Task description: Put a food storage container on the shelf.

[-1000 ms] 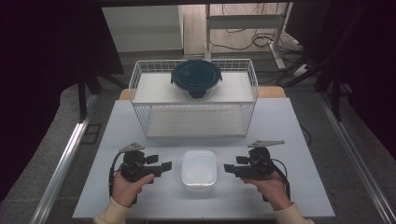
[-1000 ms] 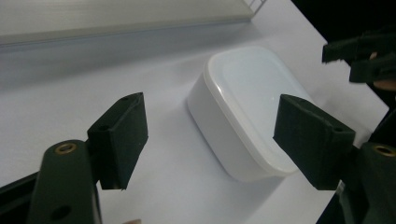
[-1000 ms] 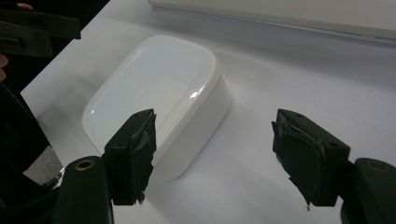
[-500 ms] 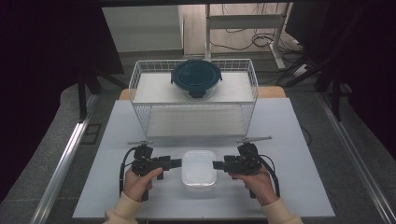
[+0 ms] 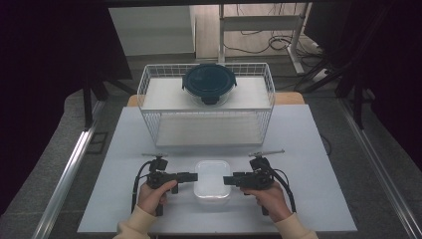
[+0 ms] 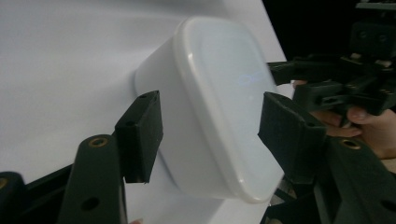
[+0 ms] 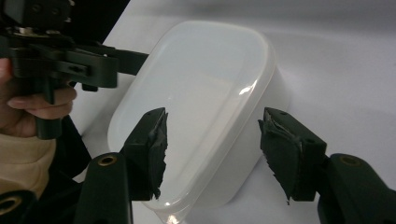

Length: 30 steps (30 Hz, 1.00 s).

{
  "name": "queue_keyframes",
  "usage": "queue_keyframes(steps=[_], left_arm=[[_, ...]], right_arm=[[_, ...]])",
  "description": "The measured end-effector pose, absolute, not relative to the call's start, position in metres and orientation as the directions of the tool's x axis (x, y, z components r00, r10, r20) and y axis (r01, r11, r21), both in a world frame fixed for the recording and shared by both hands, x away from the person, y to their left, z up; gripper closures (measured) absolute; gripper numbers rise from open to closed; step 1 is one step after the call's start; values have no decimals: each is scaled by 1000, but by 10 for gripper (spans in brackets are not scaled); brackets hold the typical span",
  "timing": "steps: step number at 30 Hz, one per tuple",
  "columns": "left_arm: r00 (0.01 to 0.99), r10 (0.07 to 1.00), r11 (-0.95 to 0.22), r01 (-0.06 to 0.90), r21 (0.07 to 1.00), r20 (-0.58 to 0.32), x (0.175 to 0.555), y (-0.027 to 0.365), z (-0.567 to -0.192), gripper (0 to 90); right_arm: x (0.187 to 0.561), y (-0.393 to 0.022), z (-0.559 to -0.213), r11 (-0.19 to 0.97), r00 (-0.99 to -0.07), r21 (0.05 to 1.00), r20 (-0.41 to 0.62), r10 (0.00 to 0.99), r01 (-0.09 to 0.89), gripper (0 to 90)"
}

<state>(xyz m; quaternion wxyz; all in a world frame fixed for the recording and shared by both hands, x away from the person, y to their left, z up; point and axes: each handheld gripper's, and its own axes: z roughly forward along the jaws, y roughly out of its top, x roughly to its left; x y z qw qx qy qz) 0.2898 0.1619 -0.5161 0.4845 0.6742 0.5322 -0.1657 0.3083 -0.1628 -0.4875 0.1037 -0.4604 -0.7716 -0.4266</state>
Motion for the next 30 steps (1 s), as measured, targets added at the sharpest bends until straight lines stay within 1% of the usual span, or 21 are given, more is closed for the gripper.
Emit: queue_keyframes(steps=[4,7,10,11,12,16,22,27,30], left_arm=[[379,540,33,883,468,-752,290,160,-518,449],[371,513,20,896,443,-774,291,157,-520,567],[352,517,33,903,429,-780,290,157,-521,609],[342,503,53,905,423,-794,290,159,-522,658],[341,492,59,905,421,-801,290,161,-523,688],[340,488,63,905,420,-804,289,161,-523,700],[349,493,64,899,433,-797,284,161,-518,720],[360,477,73,893,445,-802,281,163,-512,780],[372,481,74,885,459,-794,279,163,-509,802]], right_arm=[[308,-162,-492,199,-538,543,585,607,816,447],[308,-163,-495,189,-521,527,603,604,829,530],[309,-167,-498,161,-495,512,626,603,844,612],[310,-170,-498,140,-477,499,650,592,855,640],[310,-172,-499,127,-461,487,665,588,864,650],[310,-177,-503,80,-408,443,723,557,893,682],[309,-180,-502,68,-394,427,746,536,902,715],[308,-185,-500,42,-393,434,766,509,900,776],[308,-188,-499,34,-394,439,767,506,898,796]])
